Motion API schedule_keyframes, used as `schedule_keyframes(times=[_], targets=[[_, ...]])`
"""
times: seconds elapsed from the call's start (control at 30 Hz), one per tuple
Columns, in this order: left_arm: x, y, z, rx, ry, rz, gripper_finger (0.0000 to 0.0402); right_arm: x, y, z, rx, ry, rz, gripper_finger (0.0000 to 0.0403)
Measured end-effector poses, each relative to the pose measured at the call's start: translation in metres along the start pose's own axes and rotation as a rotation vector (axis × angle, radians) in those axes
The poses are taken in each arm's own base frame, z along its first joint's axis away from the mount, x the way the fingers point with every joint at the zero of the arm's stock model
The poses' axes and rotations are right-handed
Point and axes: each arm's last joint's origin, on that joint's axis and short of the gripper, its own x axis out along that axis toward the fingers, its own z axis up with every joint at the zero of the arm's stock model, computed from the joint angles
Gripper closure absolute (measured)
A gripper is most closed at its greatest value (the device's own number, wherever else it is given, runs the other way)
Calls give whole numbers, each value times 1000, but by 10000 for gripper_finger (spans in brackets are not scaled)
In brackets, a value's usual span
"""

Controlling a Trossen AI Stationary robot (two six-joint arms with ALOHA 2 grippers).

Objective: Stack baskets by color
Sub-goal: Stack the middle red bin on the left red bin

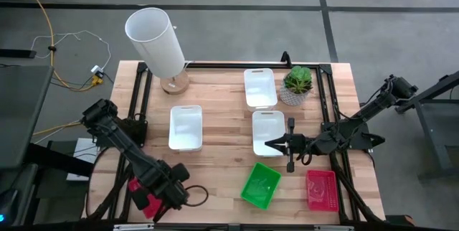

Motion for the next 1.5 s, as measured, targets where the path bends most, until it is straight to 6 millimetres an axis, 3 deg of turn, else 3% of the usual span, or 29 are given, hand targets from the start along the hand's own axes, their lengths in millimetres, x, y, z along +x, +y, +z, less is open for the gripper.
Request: schedule_keyframes(times=[0.63, 1.23, 1.5], targets=[[1, -4, 1, -107, 6, 53, 387, 0, 0, 0, 2, 2, 0, 403], [0, 1, 1, -205, -1, 160, 279, 0, 0, -2, 34, 15, 0, 403], [-19, 12, 5, -278, -77, 228, 281, 0, 0, -2, 25, 15, 0, 403]])
